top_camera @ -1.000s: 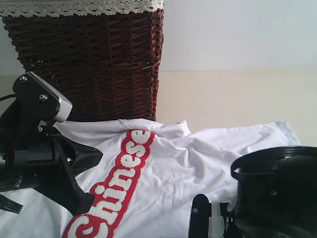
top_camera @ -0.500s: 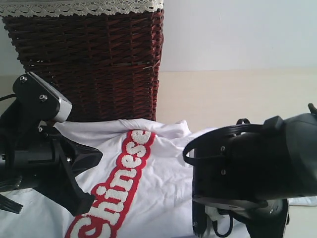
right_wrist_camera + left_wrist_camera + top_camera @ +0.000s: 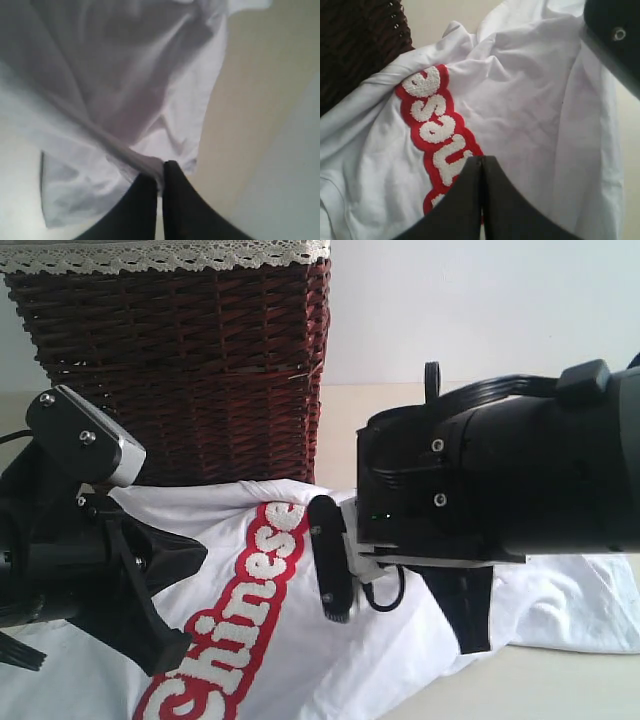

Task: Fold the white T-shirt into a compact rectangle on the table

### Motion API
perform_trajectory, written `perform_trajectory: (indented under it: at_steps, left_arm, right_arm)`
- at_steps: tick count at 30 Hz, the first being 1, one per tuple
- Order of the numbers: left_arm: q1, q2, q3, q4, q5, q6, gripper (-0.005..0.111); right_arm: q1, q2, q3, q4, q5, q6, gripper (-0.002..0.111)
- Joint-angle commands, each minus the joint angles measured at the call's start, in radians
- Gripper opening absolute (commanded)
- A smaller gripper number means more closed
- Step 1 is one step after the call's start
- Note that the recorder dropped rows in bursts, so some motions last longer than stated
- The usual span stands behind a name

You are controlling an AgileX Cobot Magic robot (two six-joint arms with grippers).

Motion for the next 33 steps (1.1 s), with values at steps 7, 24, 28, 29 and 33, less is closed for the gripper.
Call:
perform_trajectory:
  at_steps: [7, 24, 28, 29, 33]
  left_arm:
    - [-0.005, -0.001, 0.002, 0.004, 0.000, -0.001, 0.000]
    - [-0.005, -0.001, 0.002, 0.004, 0.007, -0.001, 0.000]
    - [-0.005, -0.001, 0.002, 0.004, 0.007, -0.001, 0.000]
    - [-0.005, -0.001, 0.002, 0.004, 0.007, -0.001, 0.000]
    - [-0.005, -0.001, 0.002, 0.004, 0.007, -0.001, 0.000]
  right_arm:
    - [0.000, 0.026, -0.010, -0.046, -0.050, 0.222, 0.052]
    - [-0.275, 0.026, 0.014, 0.191, -0.079, 0.354, 0.054]
    - [-0.321, 0.026, 0.057, 0.117, -0.165, 0.256, 0.051]
    - [-0.321, 0.028, 0.068, 0.115, -0.192, 0.213, 0.051]
    - [-0.318, 0.028, 0.111, 0.160, -0.283, 0.100, 0.052]
